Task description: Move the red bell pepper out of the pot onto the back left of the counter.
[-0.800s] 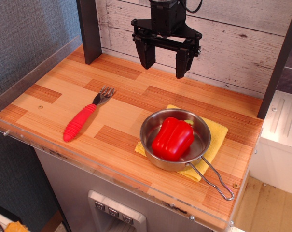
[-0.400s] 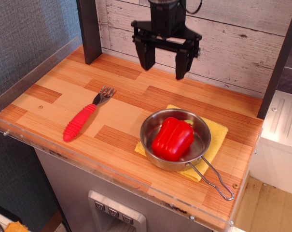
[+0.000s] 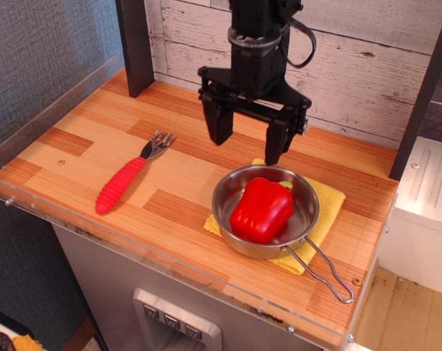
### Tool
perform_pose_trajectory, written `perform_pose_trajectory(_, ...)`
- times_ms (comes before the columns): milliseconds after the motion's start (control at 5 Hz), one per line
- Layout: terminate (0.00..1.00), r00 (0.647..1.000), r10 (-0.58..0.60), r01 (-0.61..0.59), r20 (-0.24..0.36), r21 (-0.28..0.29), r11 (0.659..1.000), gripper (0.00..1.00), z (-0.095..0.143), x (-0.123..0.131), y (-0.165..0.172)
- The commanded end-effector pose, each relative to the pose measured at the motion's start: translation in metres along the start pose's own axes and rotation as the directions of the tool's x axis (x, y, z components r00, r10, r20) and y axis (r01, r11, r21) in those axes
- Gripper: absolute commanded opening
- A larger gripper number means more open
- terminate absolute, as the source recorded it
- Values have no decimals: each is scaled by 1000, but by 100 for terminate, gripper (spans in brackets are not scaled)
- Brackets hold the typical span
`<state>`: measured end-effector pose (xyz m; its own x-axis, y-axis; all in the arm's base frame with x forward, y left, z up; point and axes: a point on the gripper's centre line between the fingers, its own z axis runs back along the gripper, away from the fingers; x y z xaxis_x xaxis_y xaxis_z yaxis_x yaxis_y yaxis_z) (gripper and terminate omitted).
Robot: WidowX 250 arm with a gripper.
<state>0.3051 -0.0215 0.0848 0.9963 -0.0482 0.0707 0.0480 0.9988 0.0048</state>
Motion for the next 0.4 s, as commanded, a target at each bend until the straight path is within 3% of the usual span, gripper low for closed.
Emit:
perform_pose_trajectory(0,0,999,-18,19,35,-18,1000,100,9,-18,-9)
perform_pose_trajectory(200,0,999,-45,45,10,-4,999,100,2,-27,-15)
